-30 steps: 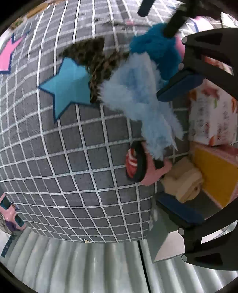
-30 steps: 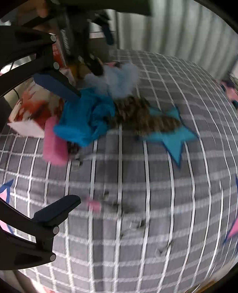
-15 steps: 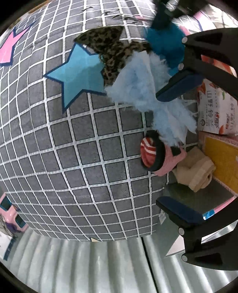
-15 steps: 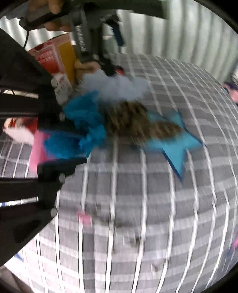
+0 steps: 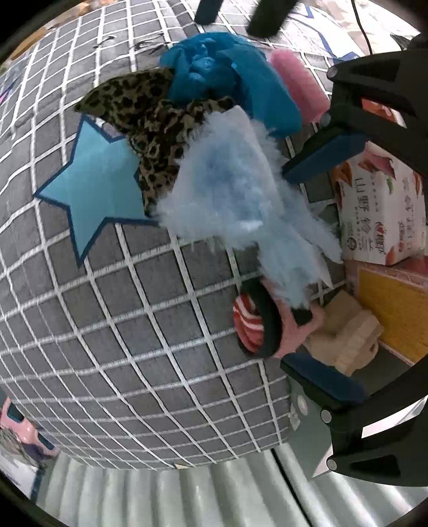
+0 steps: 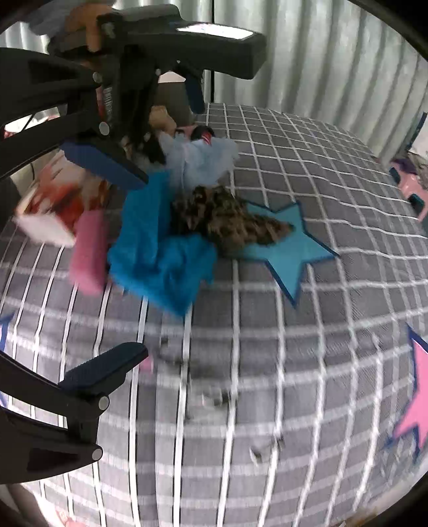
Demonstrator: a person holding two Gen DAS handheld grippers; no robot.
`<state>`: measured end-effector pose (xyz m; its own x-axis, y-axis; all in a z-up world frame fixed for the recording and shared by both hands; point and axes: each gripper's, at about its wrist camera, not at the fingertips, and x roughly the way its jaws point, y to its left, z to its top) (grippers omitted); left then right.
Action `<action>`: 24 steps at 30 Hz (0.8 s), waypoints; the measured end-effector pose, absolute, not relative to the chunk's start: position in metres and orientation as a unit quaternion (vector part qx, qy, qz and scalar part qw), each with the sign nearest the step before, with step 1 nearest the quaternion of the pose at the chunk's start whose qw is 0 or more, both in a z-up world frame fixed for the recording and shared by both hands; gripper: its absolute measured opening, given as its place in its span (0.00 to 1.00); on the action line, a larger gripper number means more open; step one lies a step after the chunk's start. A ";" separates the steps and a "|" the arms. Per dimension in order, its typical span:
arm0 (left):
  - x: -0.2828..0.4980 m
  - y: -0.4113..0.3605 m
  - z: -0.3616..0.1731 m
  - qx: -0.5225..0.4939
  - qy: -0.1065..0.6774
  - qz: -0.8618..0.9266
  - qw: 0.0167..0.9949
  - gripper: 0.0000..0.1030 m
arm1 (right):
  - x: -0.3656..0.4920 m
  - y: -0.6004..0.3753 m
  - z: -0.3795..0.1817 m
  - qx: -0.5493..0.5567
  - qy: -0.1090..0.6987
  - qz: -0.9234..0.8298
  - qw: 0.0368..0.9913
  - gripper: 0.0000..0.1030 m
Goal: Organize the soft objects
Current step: 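Grasp the light blue fluffy item with the left tool while the right tool grasps the blue cloth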
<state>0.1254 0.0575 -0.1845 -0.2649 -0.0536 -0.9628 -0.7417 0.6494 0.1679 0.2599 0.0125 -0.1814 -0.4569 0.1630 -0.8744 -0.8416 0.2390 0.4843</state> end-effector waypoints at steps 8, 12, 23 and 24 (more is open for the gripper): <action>0.135 0.046 -0.207 -0.255 0.751 0.307 0.526 0.65 | 0.235 0.029 -0.218 -0.284 0.677 0.533 0.422 0.33; 0.132 0.043 -0.213 -0.286 0.744 0.296 0.526 0.32 | 0.246 0.018 -0.211 -0.281 0.679 0.528 0.426 0.25; 0.129 0.030 -0.139 -0.287 0.668 0.331 0.601 0.25 | 0.289 -0.013 -0.169 -0.224 0.674 0.514 0.481 0.25; 0.128 0.028 -0.132 -0.286 0.664 0.330 0.606 0.25 | 0.291 -0.017 -0.166 -0.220 0.675 0.511 0.485 0.25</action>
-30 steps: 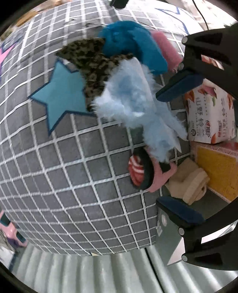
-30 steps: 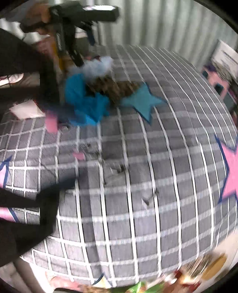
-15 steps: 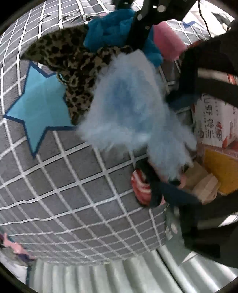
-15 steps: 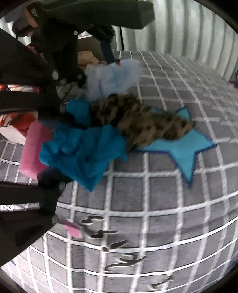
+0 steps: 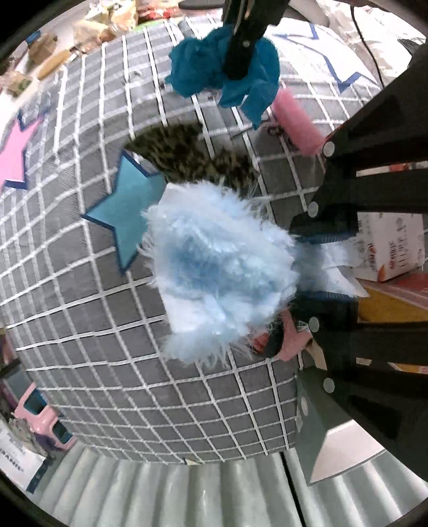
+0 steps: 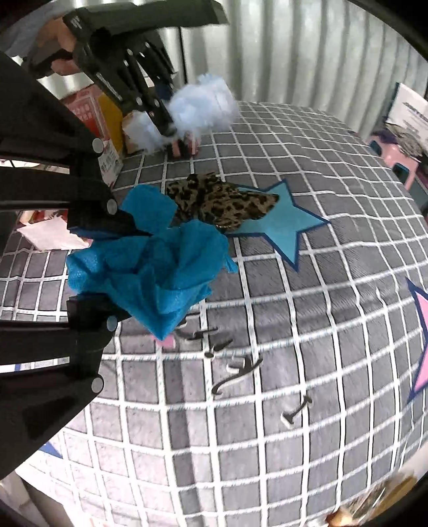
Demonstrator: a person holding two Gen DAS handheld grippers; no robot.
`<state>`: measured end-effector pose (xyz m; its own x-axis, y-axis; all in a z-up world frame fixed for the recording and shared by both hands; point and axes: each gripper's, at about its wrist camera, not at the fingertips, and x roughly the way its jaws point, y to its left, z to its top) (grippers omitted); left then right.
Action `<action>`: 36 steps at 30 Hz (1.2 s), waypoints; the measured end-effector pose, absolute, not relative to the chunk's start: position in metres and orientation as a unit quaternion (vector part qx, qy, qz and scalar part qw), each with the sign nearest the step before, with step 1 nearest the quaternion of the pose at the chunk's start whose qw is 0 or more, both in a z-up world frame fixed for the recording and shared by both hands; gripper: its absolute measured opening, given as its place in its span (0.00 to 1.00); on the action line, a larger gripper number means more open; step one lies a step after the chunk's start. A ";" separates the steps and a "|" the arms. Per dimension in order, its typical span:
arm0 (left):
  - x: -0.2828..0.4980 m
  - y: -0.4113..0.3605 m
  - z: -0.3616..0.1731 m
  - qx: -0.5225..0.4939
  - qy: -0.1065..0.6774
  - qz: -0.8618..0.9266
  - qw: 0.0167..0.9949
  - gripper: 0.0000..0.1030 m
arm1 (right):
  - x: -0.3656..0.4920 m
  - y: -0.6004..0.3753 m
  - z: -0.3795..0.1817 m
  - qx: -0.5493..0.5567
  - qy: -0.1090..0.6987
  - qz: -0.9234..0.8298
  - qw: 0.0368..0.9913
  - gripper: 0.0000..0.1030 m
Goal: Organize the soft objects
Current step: 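Grasp the light blue fluffy item with the left tool while the right tool grasps the blue cloth, then carry the fluffy item and blue cloth with both tools over the white box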
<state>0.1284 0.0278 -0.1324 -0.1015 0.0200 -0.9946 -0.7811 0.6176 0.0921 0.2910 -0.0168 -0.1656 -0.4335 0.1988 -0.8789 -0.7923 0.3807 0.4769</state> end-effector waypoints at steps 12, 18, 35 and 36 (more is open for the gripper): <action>0.120 -0.021 -0.076 -0.264 0.642 0.300 0.654 0.25 | 0.292 -0.068 -0.127 -0.227 0.651 0.504 0.520 0.25; 0.104 -0.047 -0.070 -0.267 0.636 0.284 0.666 0.25 | 0.277 -0.090 -0.122 -0.233 0.647 0.495 0.531 0.25; 0.012 -0.014 0.006 -0.266 0.560 0.375 0.689 0.25 | 0.184 -0.052 -0.034 -0.286 0.547 0.561 0.552 0.25; 0.006 -0.011 0.010 -0.267 0.558 0.379 0.688 0.25 | 0.176 -0.049 -0.027 -0.291 0.539 0.567 0.551 0.25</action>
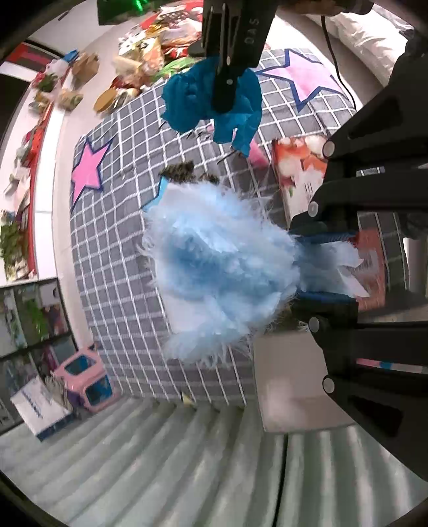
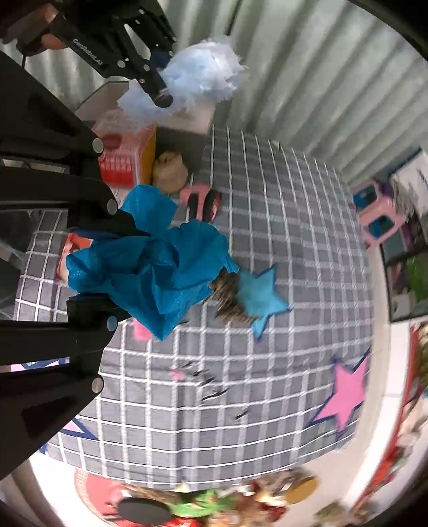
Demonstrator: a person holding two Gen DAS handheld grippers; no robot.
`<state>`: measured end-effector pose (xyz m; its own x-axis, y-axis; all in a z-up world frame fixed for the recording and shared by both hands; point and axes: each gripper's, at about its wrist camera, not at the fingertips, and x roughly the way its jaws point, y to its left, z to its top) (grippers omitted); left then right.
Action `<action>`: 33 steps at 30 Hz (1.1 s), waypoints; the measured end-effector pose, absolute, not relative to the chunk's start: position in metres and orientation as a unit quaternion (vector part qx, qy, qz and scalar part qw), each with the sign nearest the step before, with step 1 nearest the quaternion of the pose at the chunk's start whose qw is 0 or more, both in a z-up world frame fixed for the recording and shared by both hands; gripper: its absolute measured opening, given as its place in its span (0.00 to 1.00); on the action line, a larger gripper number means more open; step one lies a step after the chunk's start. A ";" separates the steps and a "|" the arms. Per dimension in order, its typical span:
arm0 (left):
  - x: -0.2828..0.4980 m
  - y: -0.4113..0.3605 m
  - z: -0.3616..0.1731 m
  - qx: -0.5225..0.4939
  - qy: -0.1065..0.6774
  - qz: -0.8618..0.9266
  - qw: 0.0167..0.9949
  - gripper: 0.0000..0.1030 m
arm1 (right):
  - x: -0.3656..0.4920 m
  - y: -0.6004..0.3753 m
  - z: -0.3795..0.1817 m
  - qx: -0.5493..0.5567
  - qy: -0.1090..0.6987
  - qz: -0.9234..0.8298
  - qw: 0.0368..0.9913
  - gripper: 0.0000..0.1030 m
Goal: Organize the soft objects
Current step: 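Carry the fluffy item and blue cloth with both tools over the white box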
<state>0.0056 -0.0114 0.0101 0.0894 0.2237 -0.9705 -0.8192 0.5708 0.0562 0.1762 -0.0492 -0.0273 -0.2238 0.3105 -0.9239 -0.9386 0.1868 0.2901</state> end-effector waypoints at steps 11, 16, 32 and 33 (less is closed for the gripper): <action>-0.049 -0.010 0.028 -0.272 0.550 0.403 0.679 0.25 | 0.114 -0.034 0.018 -0.345 0.477 0.603 0.538 0.25; -0.060 -0.016 0.030 -0.272 0.547 0.401 0.682 0.25 | 0.103 -0.037 0.023 -0.358 0.466 0.605 0.538 0.25; -0.072 -0.049 0.026 -0.272 0.550 0.374 0.695 0.25 | 0.086 -0.069 0.019 -0.363 0.474 0.590 0.543 0.25; -0.073 -0.051 0.025 -0.272 0.550 0.373 0.696 0.25 | 0.085 -0.071 0.019 -0.363 0.475 0.589 0.543 0.25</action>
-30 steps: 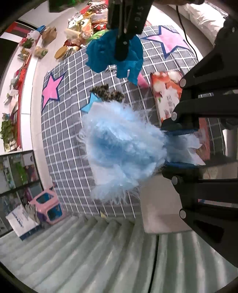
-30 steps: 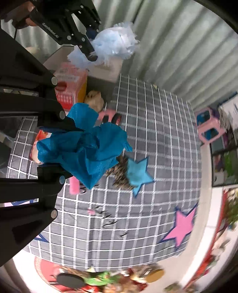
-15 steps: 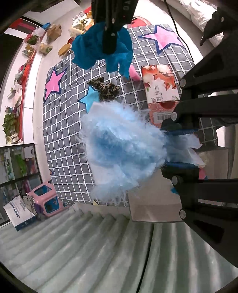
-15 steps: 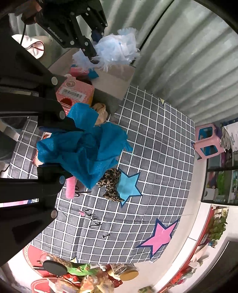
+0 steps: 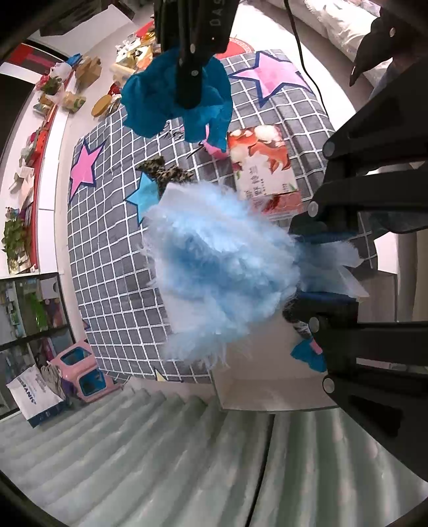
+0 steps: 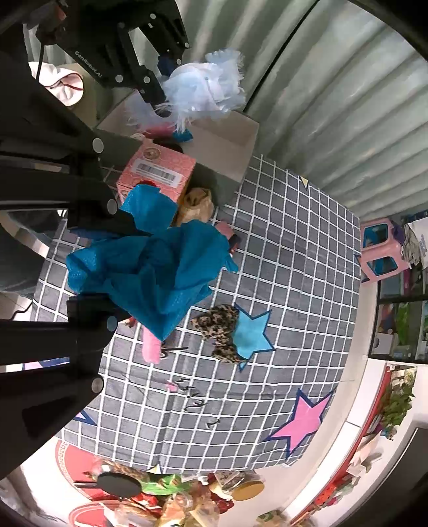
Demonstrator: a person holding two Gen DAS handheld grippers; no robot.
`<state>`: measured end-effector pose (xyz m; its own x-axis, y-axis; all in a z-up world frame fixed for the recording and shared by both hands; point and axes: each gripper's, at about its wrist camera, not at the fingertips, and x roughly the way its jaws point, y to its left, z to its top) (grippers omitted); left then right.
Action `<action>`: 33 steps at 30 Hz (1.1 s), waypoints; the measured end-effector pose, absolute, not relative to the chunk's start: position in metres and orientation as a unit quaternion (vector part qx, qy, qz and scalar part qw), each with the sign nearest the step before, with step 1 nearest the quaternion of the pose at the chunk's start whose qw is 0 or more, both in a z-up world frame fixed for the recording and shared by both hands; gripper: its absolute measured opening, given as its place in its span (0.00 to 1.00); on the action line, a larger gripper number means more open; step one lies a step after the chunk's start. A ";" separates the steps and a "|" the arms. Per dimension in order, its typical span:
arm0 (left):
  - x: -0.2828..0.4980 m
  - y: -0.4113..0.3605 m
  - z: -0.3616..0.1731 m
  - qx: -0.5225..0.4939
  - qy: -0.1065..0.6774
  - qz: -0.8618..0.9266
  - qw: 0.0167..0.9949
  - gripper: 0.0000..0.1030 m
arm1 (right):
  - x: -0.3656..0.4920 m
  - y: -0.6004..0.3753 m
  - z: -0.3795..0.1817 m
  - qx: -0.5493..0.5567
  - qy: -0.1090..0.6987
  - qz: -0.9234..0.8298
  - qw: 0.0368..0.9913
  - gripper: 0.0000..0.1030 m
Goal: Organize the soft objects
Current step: 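Carry the fluffy item and blue cloth with both tools over the white box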
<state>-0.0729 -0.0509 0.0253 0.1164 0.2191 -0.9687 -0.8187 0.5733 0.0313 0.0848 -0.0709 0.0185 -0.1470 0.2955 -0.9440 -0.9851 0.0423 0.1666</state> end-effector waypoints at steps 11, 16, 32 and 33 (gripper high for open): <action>-0.097 -0.072 0.017 -0.288 0.547 0.373 0.691 0.25 | 0.054 -0.086 0.012 -0.366 0.485 0.591 0.531 0.25; -0.121 -0.077 0.014 -0.304 0.543 0.388 0.680 0.25 | 0.030 -0.088 0.010 -0.370 0.482 0.602 0.518 0.25; -0.214 -0.080 0.003 -0.375 0.510 0.467 0.617 0.25 | -0.074 -0.061 0.008 -0.426 0.437 0.657 0.443 0.25; -0.217 -0.079 0.002 -0.378 0.508 0.470 0.614 0.25 | -0.082 -0.059 0.007 -0.430 0.434 0.661 0.437 0.25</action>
